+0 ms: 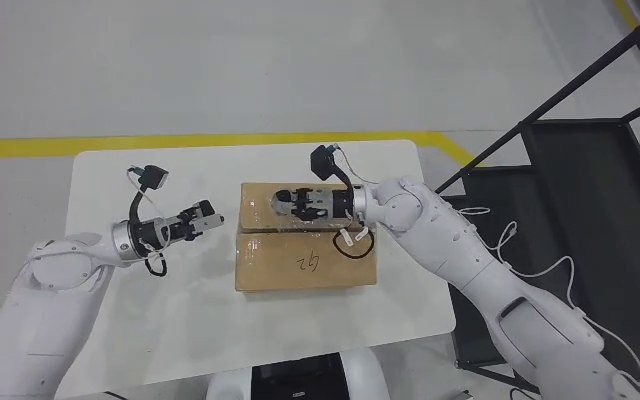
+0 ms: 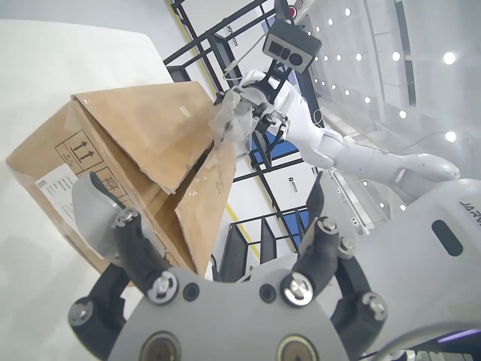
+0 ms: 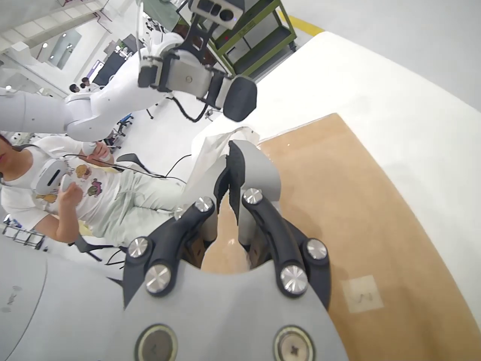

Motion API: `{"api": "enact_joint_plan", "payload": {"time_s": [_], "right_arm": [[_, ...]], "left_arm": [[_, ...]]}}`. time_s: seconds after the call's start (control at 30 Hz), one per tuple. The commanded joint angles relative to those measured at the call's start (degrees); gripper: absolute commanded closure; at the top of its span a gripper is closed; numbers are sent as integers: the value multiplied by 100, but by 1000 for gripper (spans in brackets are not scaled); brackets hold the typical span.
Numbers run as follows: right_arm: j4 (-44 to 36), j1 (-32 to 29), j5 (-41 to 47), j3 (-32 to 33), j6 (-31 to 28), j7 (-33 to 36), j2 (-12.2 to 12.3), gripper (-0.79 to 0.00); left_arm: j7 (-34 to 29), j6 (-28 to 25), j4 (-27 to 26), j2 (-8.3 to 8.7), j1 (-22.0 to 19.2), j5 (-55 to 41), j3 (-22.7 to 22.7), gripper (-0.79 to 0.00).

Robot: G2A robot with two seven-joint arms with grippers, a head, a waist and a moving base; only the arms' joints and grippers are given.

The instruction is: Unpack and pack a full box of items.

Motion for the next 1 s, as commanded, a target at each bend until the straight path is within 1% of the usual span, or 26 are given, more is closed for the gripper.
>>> {"api": "enact_joint_plan", "payload": {"time_s": [0.0, 0.13, 0.33, 0.57, 0.73, 0.97], "right_arm": [[-90, -49, -338, 71, 54, -241, -2, 0], [-182, -142, -619, 65, 143, -279, -16, 0], [-46, -151, -584, -135, 219, -113, -111, 0], [257, -27, -609, -264, 246, -159, -240, 0], [506, 33, -755, -376, 308, -320, -351, 0], [611, 31, -1161, -528, 381, -671, -499, 0]], "left_arm": [[-9, -7, 28, 4, 59, -16, -4, -785], [-10, -25, 77, 14, 136, -77, -44, -785], [-23, -45, 126, 31, 197, -118, -122, -785], [-15, -47, 170, 53, 275, -128, -227, -785], [-9, -36, 162, 63, 310, -116, -264, -785], [-7, 7, 134, 72, 335, -93, -284, -785]]}}
